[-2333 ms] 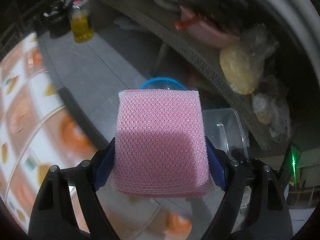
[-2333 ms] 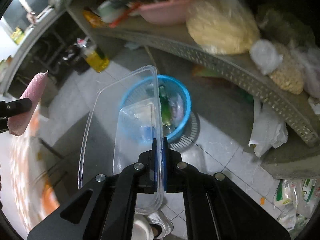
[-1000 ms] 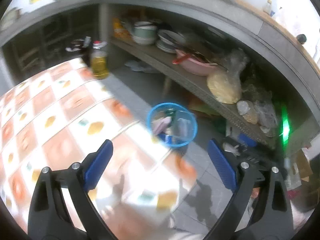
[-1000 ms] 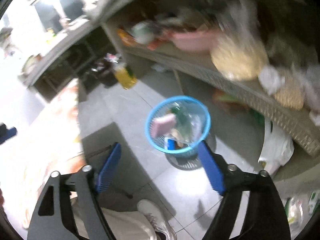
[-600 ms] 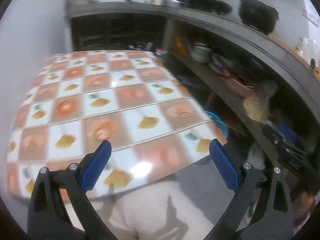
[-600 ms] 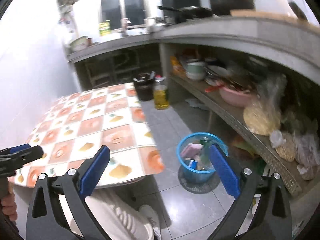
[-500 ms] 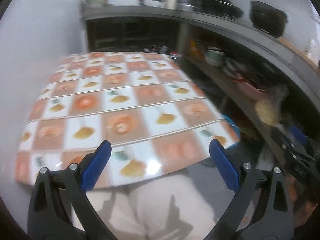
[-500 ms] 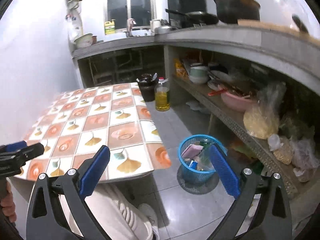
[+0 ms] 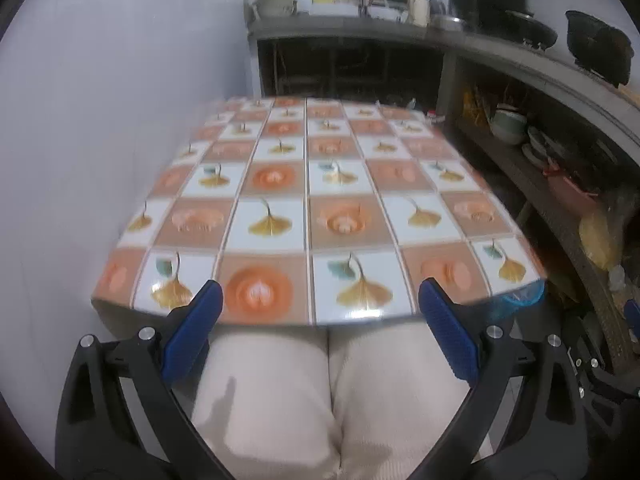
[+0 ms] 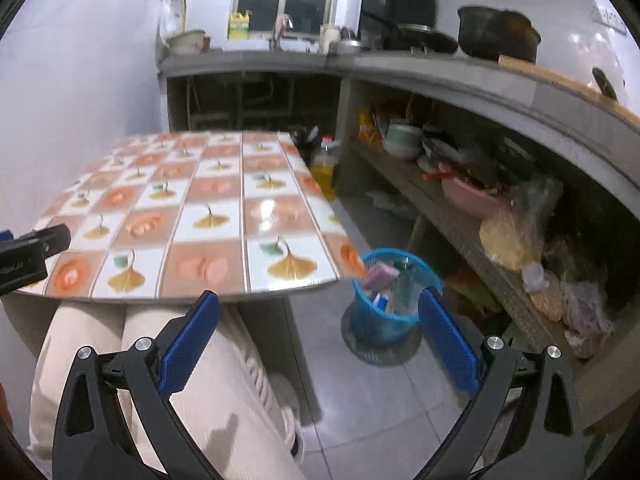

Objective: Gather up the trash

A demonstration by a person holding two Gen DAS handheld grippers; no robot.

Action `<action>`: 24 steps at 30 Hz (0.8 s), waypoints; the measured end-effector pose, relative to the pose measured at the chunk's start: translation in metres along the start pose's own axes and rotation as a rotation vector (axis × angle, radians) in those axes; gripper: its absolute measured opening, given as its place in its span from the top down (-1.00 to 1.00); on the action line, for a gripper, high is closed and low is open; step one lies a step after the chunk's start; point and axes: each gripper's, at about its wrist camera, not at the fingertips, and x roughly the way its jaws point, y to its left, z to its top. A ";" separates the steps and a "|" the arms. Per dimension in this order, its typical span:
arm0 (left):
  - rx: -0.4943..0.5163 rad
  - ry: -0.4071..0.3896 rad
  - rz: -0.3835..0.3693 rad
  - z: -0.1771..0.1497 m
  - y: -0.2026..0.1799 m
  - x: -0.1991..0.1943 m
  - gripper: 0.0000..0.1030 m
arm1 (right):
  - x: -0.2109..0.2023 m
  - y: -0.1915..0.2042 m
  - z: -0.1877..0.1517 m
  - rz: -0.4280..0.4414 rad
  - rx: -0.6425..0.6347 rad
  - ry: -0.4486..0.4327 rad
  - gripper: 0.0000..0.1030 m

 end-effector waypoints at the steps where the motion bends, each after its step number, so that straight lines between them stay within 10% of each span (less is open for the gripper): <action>1: 0.000 0.008 0.008 -0.003 0.000 0.002 -0.83 | 0.001 -0.002 -0.001 0.003 0.008 0.014 -0.87; 24: 0.037 0.033 0.081 -0.010 -0.009 0.005 -0.83 | 0.007 -0.011 -0.011 -0.020 0.018 0.062 -0.87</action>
